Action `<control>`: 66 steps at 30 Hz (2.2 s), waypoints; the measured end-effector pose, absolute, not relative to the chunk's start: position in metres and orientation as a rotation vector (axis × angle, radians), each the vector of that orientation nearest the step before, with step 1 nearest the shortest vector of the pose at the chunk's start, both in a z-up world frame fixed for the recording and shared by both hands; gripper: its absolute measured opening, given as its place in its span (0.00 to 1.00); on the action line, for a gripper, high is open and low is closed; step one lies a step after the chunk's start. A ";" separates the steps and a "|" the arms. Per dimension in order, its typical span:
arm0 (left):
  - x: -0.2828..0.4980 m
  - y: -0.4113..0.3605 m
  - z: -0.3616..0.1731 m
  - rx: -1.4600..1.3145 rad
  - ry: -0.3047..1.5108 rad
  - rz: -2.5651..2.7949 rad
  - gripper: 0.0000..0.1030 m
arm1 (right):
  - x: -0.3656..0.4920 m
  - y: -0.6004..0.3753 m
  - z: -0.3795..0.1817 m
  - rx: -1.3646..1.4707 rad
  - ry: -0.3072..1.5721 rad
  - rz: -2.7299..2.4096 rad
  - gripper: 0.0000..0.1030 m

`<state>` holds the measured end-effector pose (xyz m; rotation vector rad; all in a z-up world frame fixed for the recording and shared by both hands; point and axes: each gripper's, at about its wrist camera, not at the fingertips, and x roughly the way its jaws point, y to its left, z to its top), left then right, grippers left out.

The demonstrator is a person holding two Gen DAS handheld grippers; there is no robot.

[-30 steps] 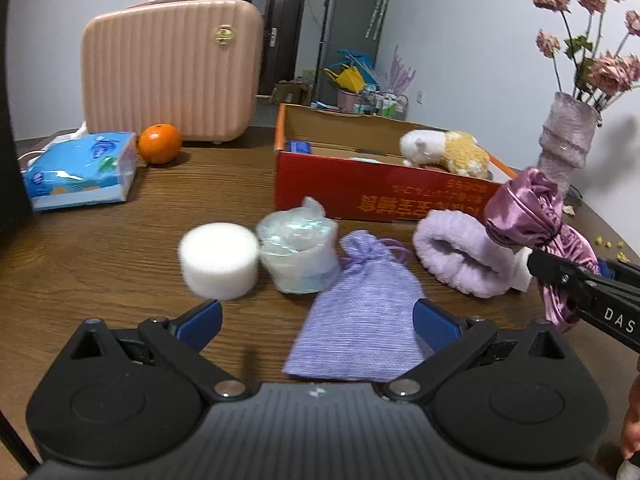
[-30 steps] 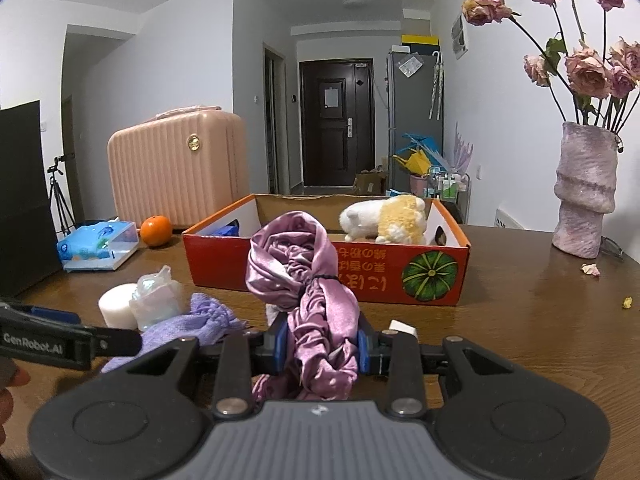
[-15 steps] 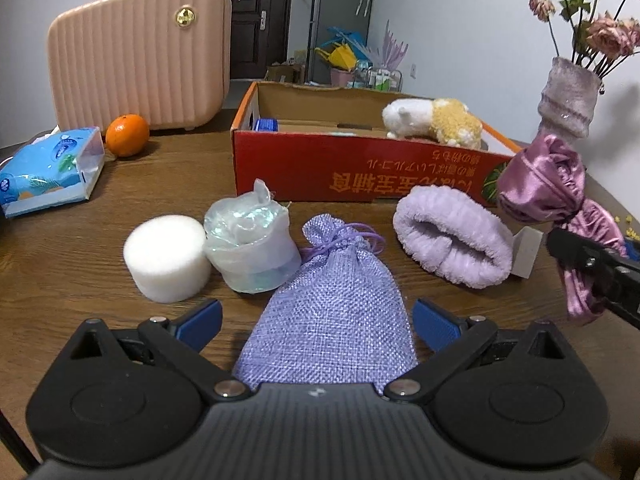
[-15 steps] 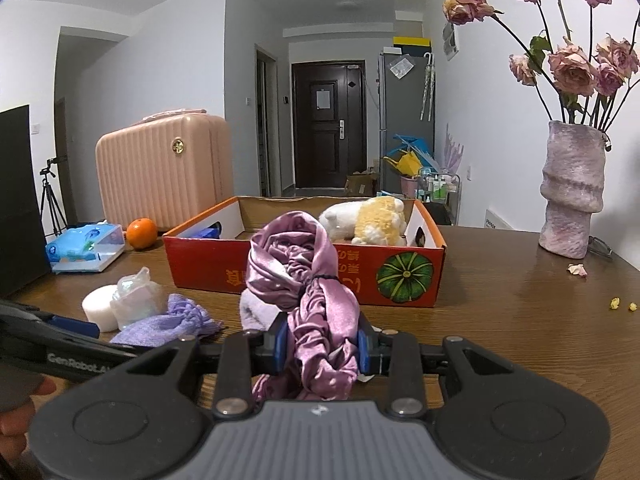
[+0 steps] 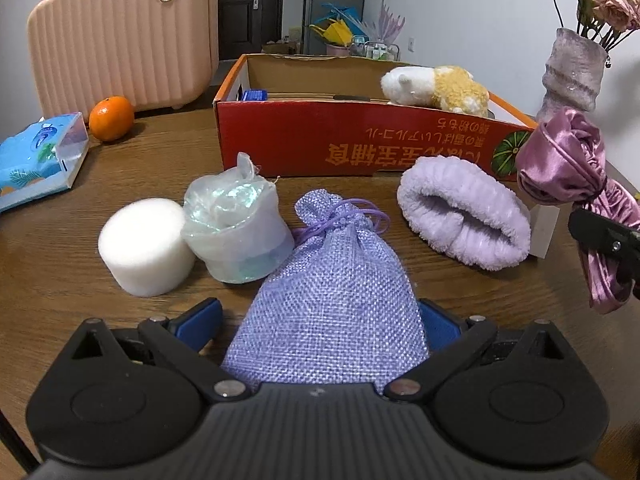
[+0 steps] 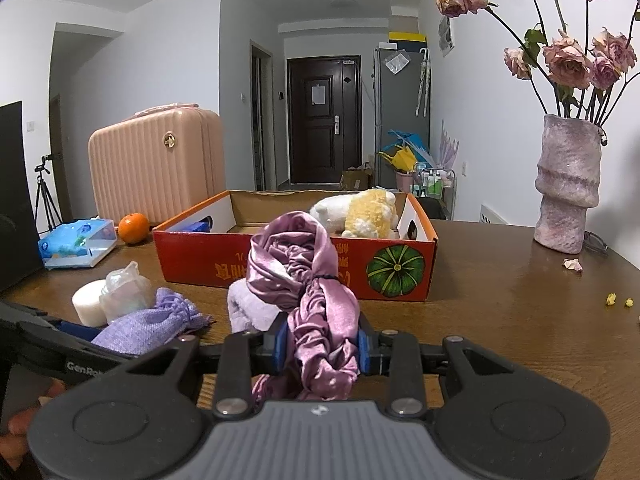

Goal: Organize soft objects
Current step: 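Grasp the pink satin scrunchie with the right tool while the left tool grasps the lavender pouch, then lift and carry the lavender pouch and pink scrunchie over the cardboard box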

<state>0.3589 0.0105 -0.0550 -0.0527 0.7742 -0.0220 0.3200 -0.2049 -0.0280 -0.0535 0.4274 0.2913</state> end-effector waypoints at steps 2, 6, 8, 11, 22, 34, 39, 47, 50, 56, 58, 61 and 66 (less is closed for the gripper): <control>0.358 0.010 -0.055 -0.051 0.772 -0.024 1.00 | 0.321 -0.204 -0.028 -0.054 0.431 0.290 0.31; 0.356 0.009 -0.054 -0.044 0.763 -0.032 0.93 | 0.321 -0.204 -0.029 -0.056 0.432 0.288 0.31; 0.355 0.008 -0.054 -0.038 0.761 -0.028 0.88 | 0.321 -0.204 -0.029 -0.056 0.432 0.288 0.31; 0.353 0.007 -0.053 -0.031 0.753 -0.034 0.80 | 0.321 -0.204 -0.029 -0.057 0.434 0.287 0.31; 0.344 0.004 -0.047 -0.018 0.719 -0.052 0.57 | 0.321 -0.204 -0.030 -0.059 0.432 0.286 0.31; 0.322 -0.001 -0.032 0.009 0.621 -0.075 0.56 | 0.321 -0.204 -0.029 -0.061 0.426 0.290 0.31; 0.313 0.002 -0.025 -0.004 0.586 -0.085 0.56 | 0.319 -0.204 -0.029 -0.061 0.418 0.294 0.31; 0.297 0.004 -0.015 -0.008 0.518 -0.079 0.56 | 0.315 -0.204 -0.027 -0.060 0.398 0.307 0.31; 0.292 0.003 -0.011 -0.006 0.492 -0.076 0.56 | 0.313 -0.203 -0.026 -0.060 0.390 0.312 0.31; 0.290 0.003 -0.009 -0.003 0.476 -0.071 0.56 | 0.313 -0.203 -0.026 -0.061 0.384 0.316 0.31; 0.289 0.003 -0.008 -0.003 0.471 -0.068 0.56 | 0.312 -0.203 -0.025 -0.061 0.381 0.318 0.31; 0.288 0.003 -0.008 -0.003 0.465 -0.064 0.56 | 0.312 -0.202 -0.025 -0.061 0.376 0.320 0.31; 0.289 0.004 -0.007 -0.001 0.459 -0.055 0.56 | 0.311 -0.202 -0.024 -0.061 0.363 0.324 0.31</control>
